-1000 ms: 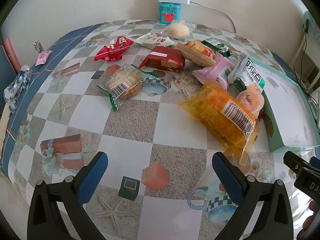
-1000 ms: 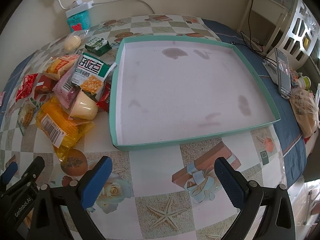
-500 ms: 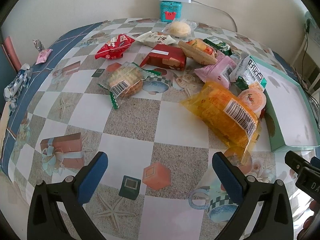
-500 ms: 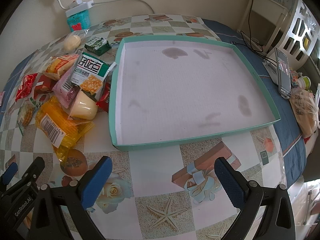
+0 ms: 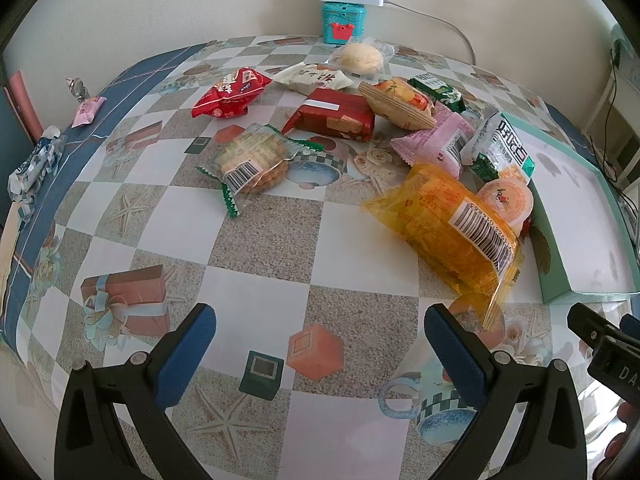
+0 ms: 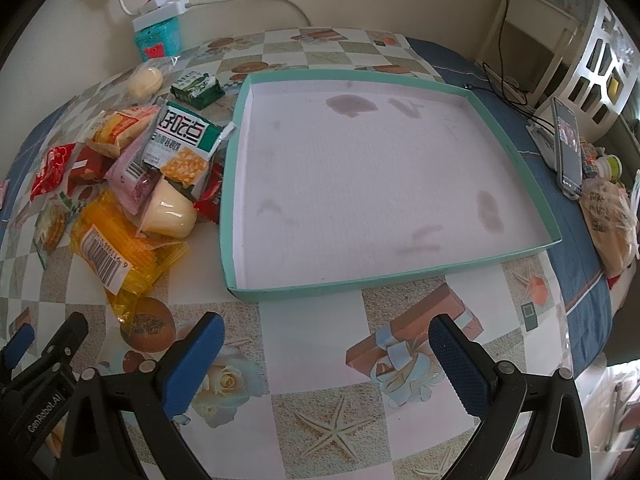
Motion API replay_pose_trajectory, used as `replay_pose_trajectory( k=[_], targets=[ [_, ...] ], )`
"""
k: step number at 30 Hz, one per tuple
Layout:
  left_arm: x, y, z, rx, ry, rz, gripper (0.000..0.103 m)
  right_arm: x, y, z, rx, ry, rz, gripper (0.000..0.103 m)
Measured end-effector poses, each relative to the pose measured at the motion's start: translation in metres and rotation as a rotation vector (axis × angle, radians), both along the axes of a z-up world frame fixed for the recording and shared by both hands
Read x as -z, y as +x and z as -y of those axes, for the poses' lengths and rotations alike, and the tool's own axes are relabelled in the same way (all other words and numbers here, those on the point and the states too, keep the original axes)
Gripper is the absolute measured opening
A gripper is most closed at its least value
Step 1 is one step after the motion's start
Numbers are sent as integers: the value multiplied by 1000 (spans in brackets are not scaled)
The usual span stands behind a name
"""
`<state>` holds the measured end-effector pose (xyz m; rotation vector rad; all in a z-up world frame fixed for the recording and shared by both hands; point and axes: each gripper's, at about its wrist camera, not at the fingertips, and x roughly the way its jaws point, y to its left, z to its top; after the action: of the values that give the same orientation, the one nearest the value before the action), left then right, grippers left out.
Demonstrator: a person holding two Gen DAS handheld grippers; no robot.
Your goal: Organize snacks
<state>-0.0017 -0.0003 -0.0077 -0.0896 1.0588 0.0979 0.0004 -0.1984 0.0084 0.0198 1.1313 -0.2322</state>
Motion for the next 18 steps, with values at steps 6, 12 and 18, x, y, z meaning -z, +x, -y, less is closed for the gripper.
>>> replay_pose_trajectory(
  k=[6, 12, 18],
  targets=[
    [0, 0, 0, 1, 0, 0, 103, -1, 0, -1, -1, -3, -1, 103],
    [-2, 0, -3, -5, 3, 4, 103, -3, -1, -3, -5, -4, 6, 103],
    [-13, 0, -16, -54, 29, 17, 103, -21, -3, -12, -36, 32, 95, 103]
  ],
)
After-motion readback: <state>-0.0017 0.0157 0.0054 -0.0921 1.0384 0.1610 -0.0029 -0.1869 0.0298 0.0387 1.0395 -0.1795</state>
